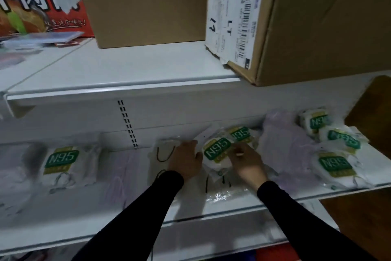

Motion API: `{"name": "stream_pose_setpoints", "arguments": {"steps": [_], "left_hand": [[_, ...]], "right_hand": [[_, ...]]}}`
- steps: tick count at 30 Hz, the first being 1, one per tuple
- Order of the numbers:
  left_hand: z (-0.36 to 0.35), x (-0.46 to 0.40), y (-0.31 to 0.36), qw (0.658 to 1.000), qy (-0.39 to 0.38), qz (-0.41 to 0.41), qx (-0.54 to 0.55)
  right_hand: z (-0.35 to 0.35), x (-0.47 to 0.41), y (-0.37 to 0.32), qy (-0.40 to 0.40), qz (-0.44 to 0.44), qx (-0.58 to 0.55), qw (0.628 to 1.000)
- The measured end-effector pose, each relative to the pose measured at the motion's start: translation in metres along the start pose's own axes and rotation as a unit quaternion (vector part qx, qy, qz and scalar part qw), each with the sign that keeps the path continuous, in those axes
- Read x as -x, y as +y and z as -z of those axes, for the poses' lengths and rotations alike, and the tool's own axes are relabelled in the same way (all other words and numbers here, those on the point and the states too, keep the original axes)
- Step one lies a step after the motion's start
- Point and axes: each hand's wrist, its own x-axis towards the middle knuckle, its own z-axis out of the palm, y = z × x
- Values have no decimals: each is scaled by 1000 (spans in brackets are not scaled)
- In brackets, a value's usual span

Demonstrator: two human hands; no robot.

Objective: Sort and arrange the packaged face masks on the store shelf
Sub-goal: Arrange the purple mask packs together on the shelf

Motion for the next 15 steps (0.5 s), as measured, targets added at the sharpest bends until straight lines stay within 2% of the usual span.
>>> {"name": "stream_pose_setpoints", "arguments": {"steps": [5, 8, 12, 15], "left_hand": [[-27, -3, 37, 992, -74, 10, -100], [-41, -8, 44, 988, -91, 10, -127], [-52, -14, 49, 983, -110, 3, -145], [-56, -18, 49, 983, -107, -7, -147]], "right_hand": [[36, 1, 29, 54, 17, 62, 996], [49, 1, 38, 51, 56, 127, 989], [53, -4, 57, 28, 109, 309, 945], [60, -6, 66, 13, 54, 371, 927]]}}
